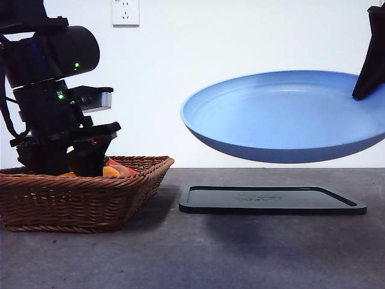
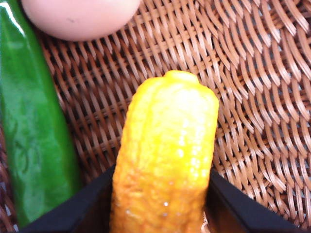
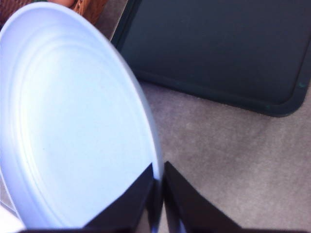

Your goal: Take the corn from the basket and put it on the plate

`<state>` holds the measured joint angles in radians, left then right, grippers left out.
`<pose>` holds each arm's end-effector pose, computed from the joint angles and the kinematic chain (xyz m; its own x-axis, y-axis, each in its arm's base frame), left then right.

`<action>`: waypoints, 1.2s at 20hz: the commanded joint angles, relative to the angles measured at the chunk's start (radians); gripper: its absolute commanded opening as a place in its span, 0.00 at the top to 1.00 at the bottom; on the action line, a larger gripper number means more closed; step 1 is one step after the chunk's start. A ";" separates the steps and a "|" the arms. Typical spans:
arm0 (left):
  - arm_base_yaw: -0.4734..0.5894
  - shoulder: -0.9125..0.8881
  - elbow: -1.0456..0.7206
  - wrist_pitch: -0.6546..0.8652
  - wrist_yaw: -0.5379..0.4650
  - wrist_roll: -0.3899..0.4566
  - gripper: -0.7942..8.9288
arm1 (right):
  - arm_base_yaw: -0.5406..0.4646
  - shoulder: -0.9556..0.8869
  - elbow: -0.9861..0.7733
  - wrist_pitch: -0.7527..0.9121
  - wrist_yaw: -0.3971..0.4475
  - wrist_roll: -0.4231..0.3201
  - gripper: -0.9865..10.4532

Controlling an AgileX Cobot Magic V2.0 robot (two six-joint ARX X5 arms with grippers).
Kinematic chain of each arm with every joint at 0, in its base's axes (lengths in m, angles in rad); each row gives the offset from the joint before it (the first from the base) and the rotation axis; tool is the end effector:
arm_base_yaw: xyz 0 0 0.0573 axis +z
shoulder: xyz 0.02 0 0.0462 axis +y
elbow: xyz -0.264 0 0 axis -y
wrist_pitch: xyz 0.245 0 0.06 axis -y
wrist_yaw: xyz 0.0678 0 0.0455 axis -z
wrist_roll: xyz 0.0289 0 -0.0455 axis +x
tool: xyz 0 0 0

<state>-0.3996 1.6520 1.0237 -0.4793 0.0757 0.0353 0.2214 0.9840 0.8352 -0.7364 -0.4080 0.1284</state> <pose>0.2922 -0.1258 0.1847 0.3810 -0.2430 -0.8921 0.4479 0.8926 -0.0518 0.1777 0.0518 0.2733 0.4798 0.5147 -0.7105 -0.3463 0.8552 0.3857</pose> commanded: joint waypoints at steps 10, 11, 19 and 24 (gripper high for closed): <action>-0.028 -0.143 0.209 -0.047 0.212 -0.056 0.71 | 0.002 0.130 0.021 0.064 -0.011 0.071 0.91; -0.040 -0.155 0.227 -0.044 0.264 -0.059 0.71 | 0.002 0.161 0.021 0.069 -0.014 0.074 0.91; -0.244 -0.111 0.239 0.000 0.375 -0.042 0.71 | 0.002 0.327 0.022 0.218 -0.230 0.178 0.91; -0.335 -0.013 0.239 0.006 0.361 -0.020 0.71 | 0.002 0.328 0.022 0.214 -0.259 0.179 0.91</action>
<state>-0.7269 1.6253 1.2465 -0.4820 0.4397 -0.0025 0.2214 1.3014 0.8356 -0.5312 -0.6548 0.2943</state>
